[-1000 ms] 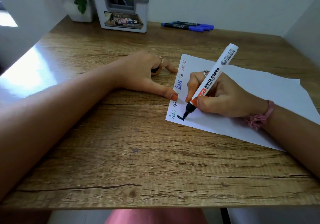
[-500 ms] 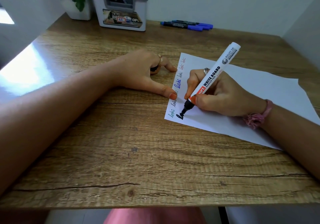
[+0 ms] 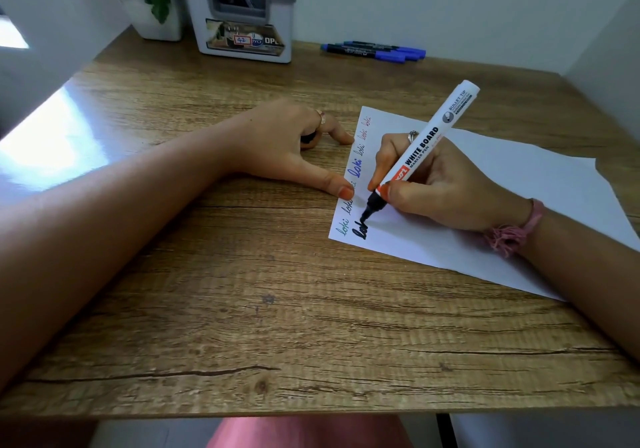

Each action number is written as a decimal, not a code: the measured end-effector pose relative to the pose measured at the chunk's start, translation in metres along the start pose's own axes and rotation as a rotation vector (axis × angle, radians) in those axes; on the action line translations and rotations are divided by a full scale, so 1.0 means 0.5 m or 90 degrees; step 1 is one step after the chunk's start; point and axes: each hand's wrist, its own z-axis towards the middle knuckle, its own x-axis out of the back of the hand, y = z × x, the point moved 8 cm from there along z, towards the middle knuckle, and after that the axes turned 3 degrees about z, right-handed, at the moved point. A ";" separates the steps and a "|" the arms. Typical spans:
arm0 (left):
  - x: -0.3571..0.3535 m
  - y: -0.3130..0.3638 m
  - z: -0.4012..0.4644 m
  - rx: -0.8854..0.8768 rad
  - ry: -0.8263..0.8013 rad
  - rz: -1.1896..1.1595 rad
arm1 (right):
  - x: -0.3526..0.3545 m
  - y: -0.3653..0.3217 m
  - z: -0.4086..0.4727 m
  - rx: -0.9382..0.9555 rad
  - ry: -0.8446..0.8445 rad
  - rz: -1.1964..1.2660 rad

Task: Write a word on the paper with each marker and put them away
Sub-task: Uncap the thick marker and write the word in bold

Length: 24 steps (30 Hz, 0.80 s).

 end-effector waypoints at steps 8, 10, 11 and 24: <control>-0.002 -0.004 0.003 -0.001 -0.004 -0.006 | 0.002 -0.001 -0.002 0.005 -0.004 0.001; -0.002 -0.005 0.003 0.002 -0.004 -0.006 | 0.001 0.000 -0.001 0.005 -0.001 0.008; -0.002 -0.005 0.003 0.002 -0.003 -0.006 | 0.000 -0.002 -0.001 0.005 -0.003 0.010; -0.002 -0.006 0.006 -0.016 0.014 0.013 | -0.005 -0.003 -0.003 -0.008 -0.011 0.026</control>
